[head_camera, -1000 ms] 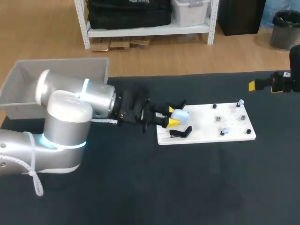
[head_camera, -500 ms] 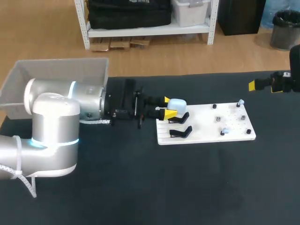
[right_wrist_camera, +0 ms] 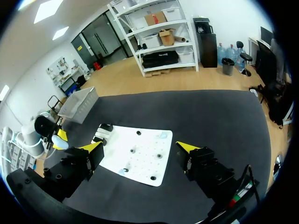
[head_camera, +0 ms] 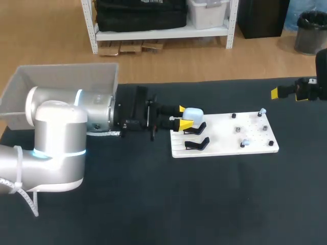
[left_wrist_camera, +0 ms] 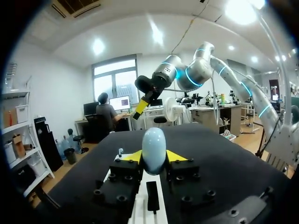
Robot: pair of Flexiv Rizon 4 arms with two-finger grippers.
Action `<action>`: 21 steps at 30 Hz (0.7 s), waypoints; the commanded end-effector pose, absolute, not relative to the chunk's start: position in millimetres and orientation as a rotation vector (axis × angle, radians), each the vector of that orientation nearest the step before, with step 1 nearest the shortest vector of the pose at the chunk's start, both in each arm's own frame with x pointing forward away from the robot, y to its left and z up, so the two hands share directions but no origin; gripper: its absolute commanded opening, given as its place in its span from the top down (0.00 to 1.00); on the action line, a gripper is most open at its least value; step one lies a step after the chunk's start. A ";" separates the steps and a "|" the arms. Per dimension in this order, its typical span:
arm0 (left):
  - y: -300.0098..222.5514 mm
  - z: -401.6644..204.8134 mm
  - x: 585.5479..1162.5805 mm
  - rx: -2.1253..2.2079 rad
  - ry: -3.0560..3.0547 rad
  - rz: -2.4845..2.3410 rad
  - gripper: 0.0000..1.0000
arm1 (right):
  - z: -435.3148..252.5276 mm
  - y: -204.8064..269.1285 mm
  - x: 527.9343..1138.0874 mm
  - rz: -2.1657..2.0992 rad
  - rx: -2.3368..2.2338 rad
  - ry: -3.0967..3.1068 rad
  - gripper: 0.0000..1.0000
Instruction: Pick up each earbud case from the left stands, insert the matching earbuds, close the lid, and place the case in the box.
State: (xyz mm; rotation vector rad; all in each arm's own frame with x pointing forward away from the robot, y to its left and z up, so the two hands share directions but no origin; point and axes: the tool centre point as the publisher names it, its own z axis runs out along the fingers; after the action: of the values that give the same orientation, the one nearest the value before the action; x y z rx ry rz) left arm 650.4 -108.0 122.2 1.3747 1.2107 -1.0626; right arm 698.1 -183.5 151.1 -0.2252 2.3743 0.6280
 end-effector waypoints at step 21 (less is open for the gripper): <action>-128.3 111.1 641.7 1.269 1.168 -1.193 1.00 | 163.2 -147.0 624.6 0.759 -0.377 2.362 0.00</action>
State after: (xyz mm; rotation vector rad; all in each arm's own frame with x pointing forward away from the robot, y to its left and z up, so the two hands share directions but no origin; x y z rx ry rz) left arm 639.7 -125.0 113.8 1.2699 1.1687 -1.1860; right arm 638.1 -147.7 161.2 -0.3500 2.3766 0.7241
